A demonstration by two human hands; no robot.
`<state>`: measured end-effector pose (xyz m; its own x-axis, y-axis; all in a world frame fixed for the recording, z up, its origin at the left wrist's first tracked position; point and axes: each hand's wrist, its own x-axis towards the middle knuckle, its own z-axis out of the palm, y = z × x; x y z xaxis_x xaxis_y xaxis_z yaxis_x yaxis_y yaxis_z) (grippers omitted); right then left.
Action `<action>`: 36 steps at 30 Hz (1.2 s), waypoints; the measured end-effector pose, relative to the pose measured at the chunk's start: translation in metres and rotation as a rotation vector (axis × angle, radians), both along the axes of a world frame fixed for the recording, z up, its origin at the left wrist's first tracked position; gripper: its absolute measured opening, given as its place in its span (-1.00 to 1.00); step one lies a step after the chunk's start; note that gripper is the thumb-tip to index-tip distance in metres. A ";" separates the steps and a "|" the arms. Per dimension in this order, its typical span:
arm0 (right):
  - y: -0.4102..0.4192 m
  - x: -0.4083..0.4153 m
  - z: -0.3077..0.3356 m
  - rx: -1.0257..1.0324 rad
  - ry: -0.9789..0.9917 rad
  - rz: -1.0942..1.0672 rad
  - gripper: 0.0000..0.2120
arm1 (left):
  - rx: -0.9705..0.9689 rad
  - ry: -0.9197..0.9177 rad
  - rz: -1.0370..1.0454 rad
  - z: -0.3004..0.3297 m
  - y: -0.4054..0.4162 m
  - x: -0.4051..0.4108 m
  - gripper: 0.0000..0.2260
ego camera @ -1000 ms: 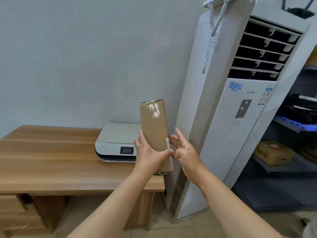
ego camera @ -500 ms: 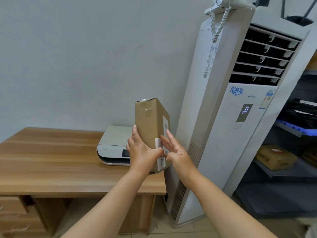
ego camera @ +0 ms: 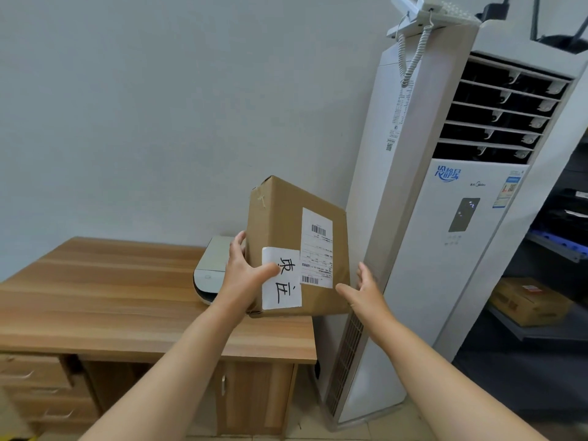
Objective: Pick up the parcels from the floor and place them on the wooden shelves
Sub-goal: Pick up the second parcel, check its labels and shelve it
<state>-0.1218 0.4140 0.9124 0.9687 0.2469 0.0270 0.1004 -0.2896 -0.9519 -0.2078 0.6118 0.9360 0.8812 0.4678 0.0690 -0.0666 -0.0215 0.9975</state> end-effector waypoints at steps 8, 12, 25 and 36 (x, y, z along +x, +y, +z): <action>-0.005 0.002 -0.011 0.031 0.120 0.009 -0.39 | -0.082 -0.064 0.016 0.000 -0.004 -0.014 -0.29; -0.003 0.004 -0.013 0.125 0.163 0.008 -0.44 | -0.124 -0.097 0.033 0.001 -0.003 -0.018 -0.31; 0.009 0.001 -0.002 0.913 0.658 -0.033 -0.69 | -0.140 -0.179 0.077 -0.012 -0.008 -0.025 -0.32; 0.003 0.006 0.022 0.841 0.362 -0.183 -0.20 | 0.641 0.059 0.402 -0.011 0.004 -0.020 0.02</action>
